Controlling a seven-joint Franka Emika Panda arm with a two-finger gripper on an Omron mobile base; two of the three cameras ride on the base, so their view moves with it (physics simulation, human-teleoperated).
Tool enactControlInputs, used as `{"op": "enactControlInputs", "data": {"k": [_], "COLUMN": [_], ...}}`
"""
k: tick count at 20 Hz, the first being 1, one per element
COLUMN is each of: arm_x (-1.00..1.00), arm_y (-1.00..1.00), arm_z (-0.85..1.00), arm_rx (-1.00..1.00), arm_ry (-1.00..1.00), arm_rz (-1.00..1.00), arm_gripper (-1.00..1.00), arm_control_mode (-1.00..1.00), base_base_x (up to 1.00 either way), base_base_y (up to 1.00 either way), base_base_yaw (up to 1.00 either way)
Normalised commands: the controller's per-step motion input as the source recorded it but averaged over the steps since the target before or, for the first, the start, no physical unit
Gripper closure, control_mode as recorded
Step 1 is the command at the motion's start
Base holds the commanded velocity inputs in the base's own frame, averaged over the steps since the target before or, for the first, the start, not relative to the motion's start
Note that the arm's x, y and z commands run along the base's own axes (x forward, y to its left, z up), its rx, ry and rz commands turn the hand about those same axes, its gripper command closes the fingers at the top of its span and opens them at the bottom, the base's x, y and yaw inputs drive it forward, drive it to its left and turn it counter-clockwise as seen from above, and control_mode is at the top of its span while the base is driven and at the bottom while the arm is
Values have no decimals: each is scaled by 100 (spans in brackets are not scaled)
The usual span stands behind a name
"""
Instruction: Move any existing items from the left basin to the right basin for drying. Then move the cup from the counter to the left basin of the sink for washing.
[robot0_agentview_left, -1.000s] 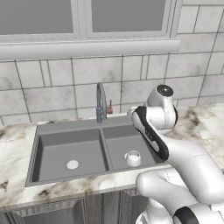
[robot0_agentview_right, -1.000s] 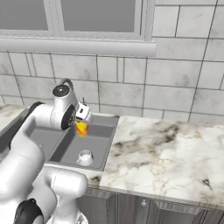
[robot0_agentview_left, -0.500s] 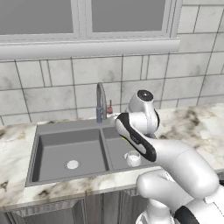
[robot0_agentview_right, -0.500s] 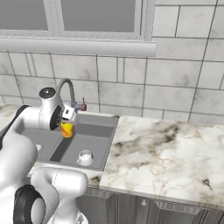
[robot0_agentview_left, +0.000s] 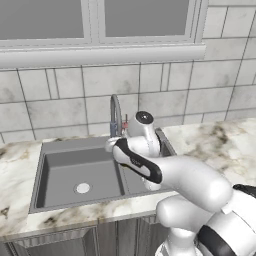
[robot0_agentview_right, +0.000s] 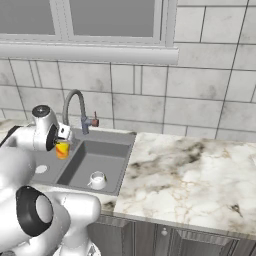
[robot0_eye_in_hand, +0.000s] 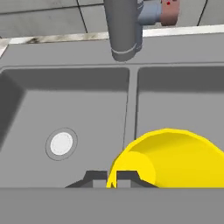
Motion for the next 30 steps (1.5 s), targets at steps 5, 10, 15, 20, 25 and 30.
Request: {"op": "enactControlInputs", "data": {"k": [5,10,15,20,25,30], "arm_x": [7,7,27,30,20,7], "arm_y": [65,52,30,26,32,28], "arm_z": [-32,-33,-43,-41,-33,-24], "arm_rx": [0,-1,-3,-2,-5,-8], "arm_ry": [0,0,0,2,3,7], "arm_rz": [9,9,9,7,5,1], "arm_gripper": [100,100,100,100,100,100], "arm_control_mode": [-100,-100,-100,-100,-100,-100], "base_base_x": [0,0,0,0,0,0], "base_base_y": [0,0,0,0,0,0], "base_base_yaw": [0,0,0,0,0,0]}}
